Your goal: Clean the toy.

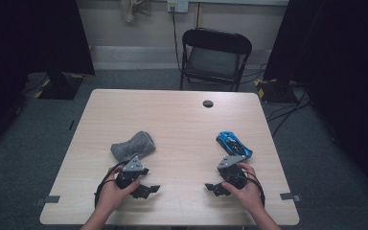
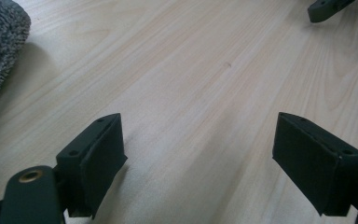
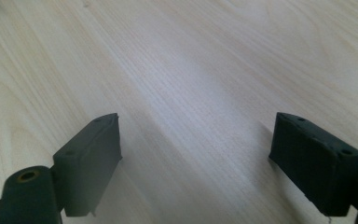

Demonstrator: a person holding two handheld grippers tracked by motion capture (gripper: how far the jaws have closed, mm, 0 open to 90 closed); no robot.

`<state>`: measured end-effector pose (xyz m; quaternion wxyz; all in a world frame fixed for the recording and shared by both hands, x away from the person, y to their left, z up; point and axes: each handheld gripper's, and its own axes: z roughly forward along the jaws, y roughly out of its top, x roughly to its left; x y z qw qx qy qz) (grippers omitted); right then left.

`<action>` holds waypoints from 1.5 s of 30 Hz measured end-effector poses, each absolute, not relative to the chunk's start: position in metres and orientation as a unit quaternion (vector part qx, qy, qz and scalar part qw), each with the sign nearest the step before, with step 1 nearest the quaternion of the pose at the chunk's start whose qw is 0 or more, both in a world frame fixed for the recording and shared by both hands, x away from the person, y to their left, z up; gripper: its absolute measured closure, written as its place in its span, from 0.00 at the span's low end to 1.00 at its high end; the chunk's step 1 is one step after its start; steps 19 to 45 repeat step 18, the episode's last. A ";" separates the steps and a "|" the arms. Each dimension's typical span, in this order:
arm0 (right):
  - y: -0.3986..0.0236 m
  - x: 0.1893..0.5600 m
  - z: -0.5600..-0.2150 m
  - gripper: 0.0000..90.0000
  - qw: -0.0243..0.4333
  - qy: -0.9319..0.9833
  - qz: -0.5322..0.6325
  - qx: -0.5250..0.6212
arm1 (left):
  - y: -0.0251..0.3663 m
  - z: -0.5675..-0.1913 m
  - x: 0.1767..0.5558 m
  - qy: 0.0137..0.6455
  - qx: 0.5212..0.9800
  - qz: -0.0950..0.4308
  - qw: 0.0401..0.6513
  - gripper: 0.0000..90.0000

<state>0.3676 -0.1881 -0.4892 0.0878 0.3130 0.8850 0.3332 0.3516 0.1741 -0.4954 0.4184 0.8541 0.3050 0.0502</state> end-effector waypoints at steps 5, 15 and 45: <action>-0.186 0.365 -0.491 0.16 0.103 0.889 0.329 0.301 | 0.174 -0.498 0.350 0.299 0.857 0.059 0.416 0.18; -0.190 0.358 -0.500 0.14 0.124 0.869 0.372 0.304 | 0.172 -0.500 0.348 0.287 0.861 0.072 0.413 0.17; -0.191 0.357 -0.501 0.14 0.126 0.867 0.377 0.302 | 0.172 -0.500 0.348 0.286 0.862 0.074 0.412 0.17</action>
